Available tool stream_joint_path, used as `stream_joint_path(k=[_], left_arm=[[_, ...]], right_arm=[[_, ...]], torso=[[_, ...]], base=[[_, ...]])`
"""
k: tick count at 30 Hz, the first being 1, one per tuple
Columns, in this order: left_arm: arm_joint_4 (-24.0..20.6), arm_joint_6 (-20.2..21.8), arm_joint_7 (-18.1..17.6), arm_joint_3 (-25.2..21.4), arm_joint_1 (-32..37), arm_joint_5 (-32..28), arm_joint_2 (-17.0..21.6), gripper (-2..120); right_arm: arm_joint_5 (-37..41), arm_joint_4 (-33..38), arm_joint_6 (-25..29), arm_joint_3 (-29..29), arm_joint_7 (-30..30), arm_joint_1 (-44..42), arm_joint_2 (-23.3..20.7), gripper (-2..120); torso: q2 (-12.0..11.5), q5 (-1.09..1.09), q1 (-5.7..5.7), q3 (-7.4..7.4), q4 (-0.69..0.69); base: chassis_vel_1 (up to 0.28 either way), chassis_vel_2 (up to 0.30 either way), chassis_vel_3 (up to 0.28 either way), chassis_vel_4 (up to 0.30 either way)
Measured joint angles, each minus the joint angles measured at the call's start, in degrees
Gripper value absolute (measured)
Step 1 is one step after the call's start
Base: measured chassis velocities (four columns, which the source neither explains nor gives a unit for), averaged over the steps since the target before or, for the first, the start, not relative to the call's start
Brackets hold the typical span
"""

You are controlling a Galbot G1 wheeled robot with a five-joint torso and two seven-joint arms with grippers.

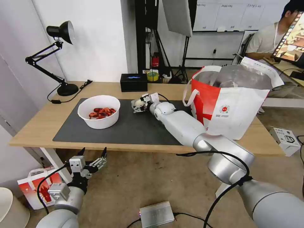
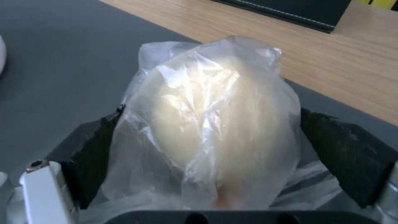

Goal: Pick up the trash from the table and place it into the takeout bag.

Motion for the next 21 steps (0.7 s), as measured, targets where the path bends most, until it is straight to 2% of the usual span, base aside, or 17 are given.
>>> stream_joint_path(k=[3,7,8,11,12,15,16,18,19,21], left_arm=[[-0.2,0.0,0.0,-0.1,0.1,0.1,-0.1,100],[-0.3,-0.1,0.1,-0.1,0.5,0.3,-0.3,100],[-0.3,-0.1,0.1,-0.1,0.5,0.3,-0.3,100],[-0.4,-0.1,0.1,-0.2,0.6,0.4,-0.3,100],[-0.4,-0.1,0.1,-0.2,0.6,0.4,-0.3,100],[-0.4,-0.1,0.1,-0.2,0.5,0.3,-0.1,100],[-0.4,-0.1,0.1,-0.2,0.5,0.3,-0.1,100],[-0.3,-0.1,0.1,-0.2,0.2,0.3,0.0,100],[-0.3,-0.1,0.1,-0.2,0.2,0.3,0.0,100],[-0.2,-0.1,0.1,-0.1,-0.1,0.1,0.2,100]], right_arm=[[-0.2,-0.3,0.3,0.0,-0.4,-0.1,0.0,96],[-0.4,-0.4,1.0,0.1,-0.9,-0.6,0.0,77],[-0.4,-0.4,1.0,0.1,-0.9,-0.6,0.0,77],[-0.5,-0.4,1.2,0.2,-0.9,-0.9,0.0,64],[-0.5,-0.4,1.2,0.2,-0.9,-0.9,0.0,64],[-0.6,-0.7,1.4,0.3,-0.9,-1.0,0.0,49],[-0.6,-0.7,1.4,0.3,-0.9,-1.0,0.0,49],[-0.6,-0.8,1.5,0.3,-0.8,-0.7,0.0,37],[-0.6,-0.8,1.5,0.3,-0.8,-0.7,0.0,37],[-0.5,-0.8,1.5,0.4,-0.7,-0.4,0.0,28]], torso=[[0.0,0.00,0.00,0.00,0.00],[0.0,0.00,0.00,0.00,0.00],[0.0,0.00,0.00,0.00,0.00],[0.0,0.00,0.00,0.00,0.00],[0.0,0.00,0.00,0.00,0.00],[0.0,0.00,0.00,0.00,0.00],[0.0,0.00,0.00,0.00,0.00],[0.0,0.00,0.00,0.00,0.00],[0.0,0.00,0.00,0.00,0.00],[0.0,0.00,0.00,0.00,0.00]], base=[[0.000,0.000,0.000,0.000],[0.000,0.000,0.000,0.000],[0.000,0.000,0.000,0.000],[0.000,0.000,0.000,0.000],[0.000,0.000,0.000,0.000],[0.000,0.000,0.000,0.000],[0.000,0.000,0.000,0.000],[0.000,0.000,0.000,0.000],[0.000,0.000,0.000,0.000],[0.000,0.000,0.000,0.000]])
